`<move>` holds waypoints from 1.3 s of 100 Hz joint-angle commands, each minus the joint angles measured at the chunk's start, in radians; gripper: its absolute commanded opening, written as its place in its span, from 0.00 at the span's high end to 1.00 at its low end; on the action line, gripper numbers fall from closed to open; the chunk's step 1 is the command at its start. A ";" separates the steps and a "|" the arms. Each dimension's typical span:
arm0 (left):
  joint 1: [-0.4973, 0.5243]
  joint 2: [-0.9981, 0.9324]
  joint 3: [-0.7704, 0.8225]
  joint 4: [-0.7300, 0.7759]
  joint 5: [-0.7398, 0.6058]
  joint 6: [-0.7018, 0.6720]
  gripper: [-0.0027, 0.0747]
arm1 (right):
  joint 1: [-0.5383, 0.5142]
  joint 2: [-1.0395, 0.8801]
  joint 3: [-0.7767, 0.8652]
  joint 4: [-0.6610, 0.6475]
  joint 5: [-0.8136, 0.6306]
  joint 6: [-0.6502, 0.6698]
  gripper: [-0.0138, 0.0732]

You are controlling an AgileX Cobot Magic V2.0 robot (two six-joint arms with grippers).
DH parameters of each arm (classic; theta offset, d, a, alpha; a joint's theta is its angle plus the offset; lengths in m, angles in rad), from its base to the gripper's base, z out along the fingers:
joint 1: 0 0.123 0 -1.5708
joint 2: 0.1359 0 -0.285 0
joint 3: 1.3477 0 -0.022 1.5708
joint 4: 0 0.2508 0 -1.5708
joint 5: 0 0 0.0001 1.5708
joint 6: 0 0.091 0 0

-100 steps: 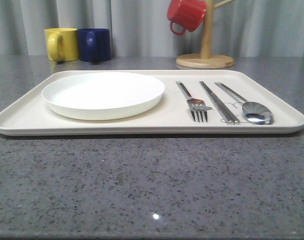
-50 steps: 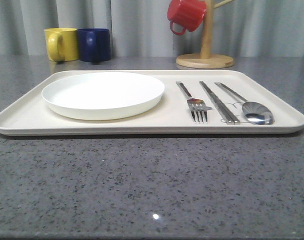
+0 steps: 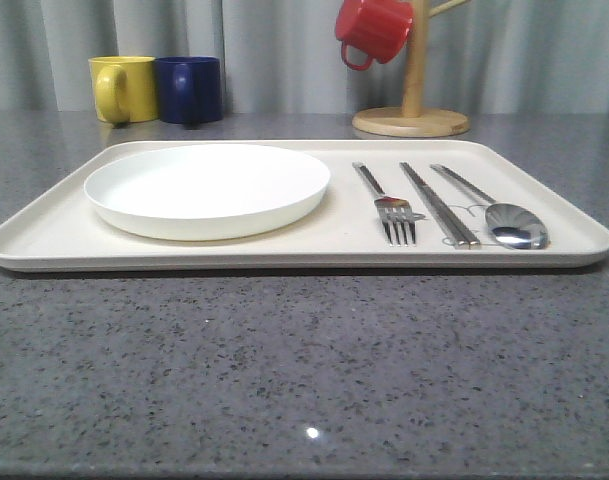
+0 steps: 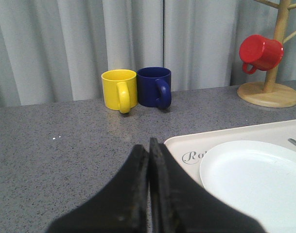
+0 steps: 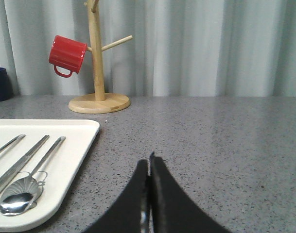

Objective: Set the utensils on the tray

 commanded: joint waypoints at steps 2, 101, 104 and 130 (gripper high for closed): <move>-0.006 0.003 -0.025 -0.012 -0.070 0.001 0.99 | -0.005 -0.021 -0.018 -0.009 -0.085 -0.011 0.92; 0.058 -0.363 0.374 0.637 -0.201 -0.558 0.99 | -0.005 -0.021 -0.018 -0.009 -0.085 -0.011 0.92; 0.065 -0.382 0.396 0.637 -0.202 -0.558 0.99 | -0.005 -0.021 -0.018 -0.009 -0.085 -0.011 0.92; 0.080 -0.523 0.505 0.639 -0.202 -0.580 0.99 | -0.005 -0.021 -0.018 -0.009 -0.085 -0.011 0.92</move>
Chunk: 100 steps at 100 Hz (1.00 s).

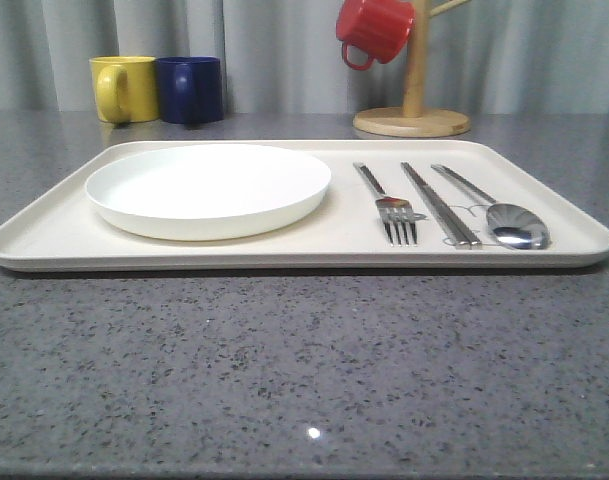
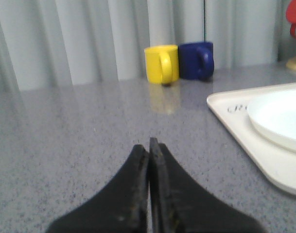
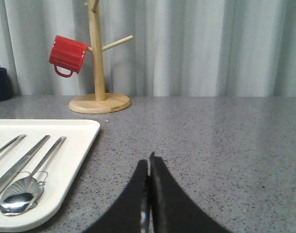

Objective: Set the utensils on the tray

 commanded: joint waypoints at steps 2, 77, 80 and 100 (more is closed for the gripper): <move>0.003 -0.032 0.034 0.001 -0.085 -0.016 0.99 | -0.005 -0.021 -0.018 -0.009 -0.085 -0.011 0.92; 0.003 -0.043 0.042 -0.002 -0.083 -0.016 0.99 | -0.005 -0.021 -0.018 -0.009 -0.085 -0.011 0.92; 0.003 -0.043 0.042 -0.002 -0.083 -0.016 0.99 | -0.005 -0.021 -0.018 -0.009 -0.085 -0.011 0.92; 0.003 -0.043 0.042 -0.002 -0.083 -0.016 0.99 | -0.005 -0.021 -0.018 -0.009 -0.085 -0.011 0.92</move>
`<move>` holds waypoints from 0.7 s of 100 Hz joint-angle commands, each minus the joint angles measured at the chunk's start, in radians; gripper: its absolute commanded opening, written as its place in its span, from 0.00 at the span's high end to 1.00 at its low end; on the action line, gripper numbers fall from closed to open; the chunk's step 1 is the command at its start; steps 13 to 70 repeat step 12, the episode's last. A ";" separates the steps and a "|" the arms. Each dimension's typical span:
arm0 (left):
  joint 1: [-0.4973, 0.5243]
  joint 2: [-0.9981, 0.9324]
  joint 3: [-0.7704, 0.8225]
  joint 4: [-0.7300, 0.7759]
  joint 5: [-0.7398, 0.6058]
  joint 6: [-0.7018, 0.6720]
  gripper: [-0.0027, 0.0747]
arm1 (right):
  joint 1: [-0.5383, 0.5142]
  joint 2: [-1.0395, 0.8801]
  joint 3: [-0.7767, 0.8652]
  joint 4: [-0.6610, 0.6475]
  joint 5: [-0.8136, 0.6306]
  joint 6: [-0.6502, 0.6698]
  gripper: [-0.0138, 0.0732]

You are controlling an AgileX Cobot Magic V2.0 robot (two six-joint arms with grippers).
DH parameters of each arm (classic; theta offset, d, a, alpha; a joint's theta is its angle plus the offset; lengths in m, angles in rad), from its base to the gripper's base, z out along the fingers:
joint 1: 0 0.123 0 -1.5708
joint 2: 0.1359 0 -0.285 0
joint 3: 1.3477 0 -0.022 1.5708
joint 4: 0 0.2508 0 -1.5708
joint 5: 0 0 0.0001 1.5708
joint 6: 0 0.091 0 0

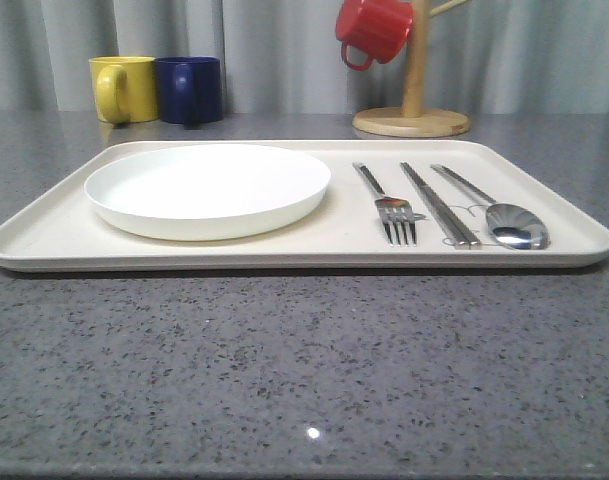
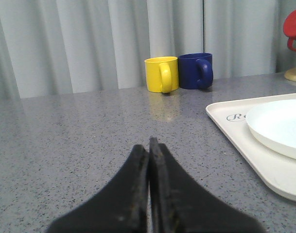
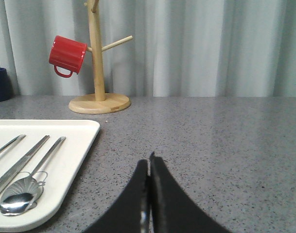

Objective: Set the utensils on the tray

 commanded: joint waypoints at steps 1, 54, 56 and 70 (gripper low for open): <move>0.003 -0.033 0.042 -0.002 -0.085 -0.012 0.99 | -0.005 -0.021 -0.018 -0.009 -0.085 -0.011 0.92; 0.003 -0.033 0.042 -0.002 -0.085 -0.012 0.99 | -0.005 -0.021 -0.018 -0.009 -0.085 -0.011 0.92; 0.003 -0.033 0.042 -0.002 -0.085 -0.012 0.99 | -0.005 -0.021 -0.018 -0.009 -0.085 -0.011 0.92; 0.003 -0.033 0.042 -0.002 -0.085 -0.012 0.99 | -0.005 -0.021 -0.018 -0.009 -0.085 -0.011 0.92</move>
